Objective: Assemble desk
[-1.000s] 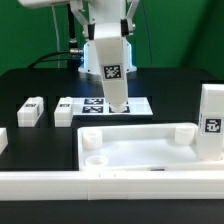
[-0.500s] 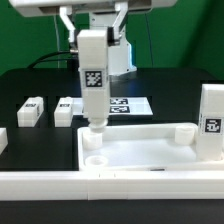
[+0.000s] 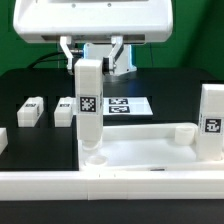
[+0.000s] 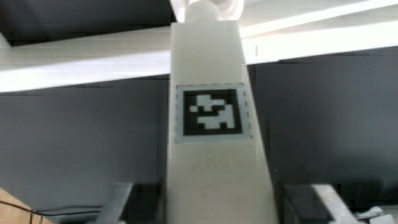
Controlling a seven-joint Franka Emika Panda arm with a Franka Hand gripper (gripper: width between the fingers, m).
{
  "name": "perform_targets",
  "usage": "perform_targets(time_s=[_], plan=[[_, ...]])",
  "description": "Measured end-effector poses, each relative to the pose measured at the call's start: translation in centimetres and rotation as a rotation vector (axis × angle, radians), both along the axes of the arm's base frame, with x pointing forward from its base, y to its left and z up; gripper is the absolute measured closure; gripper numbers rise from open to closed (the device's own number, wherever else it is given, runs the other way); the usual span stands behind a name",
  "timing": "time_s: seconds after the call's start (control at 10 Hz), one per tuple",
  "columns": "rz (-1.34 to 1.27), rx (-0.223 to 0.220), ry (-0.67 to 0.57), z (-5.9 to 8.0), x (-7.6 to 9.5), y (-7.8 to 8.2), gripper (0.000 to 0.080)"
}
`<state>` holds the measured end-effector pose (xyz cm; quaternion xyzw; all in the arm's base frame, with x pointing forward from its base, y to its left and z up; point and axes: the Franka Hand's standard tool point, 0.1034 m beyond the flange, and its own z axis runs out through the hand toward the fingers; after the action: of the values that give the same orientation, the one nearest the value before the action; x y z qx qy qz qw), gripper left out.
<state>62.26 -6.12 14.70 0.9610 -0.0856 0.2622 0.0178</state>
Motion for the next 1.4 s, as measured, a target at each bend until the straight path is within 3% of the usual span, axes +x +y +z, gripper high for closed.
perform_targets(time_s=[0.7, 1.1, 1.2, 1.3, 1.4], plan=[[0.007, -0.012, 0.017, -2.5, 0.2, 0.5, 0.0509], [0.002, -0.041, -0.037, -2.6, 0.4, 0.1, 0.0509], [0.002, -0.041, -0.036, -2.6, 0.4, 0.1, 0.0458], [0.002, -0.041, -0.036, -2.6, 0.4, 0.1, 0.0458], [0.002, -0.041, -0.036, -2.6, 0.4, 0.1, 0.0277]])
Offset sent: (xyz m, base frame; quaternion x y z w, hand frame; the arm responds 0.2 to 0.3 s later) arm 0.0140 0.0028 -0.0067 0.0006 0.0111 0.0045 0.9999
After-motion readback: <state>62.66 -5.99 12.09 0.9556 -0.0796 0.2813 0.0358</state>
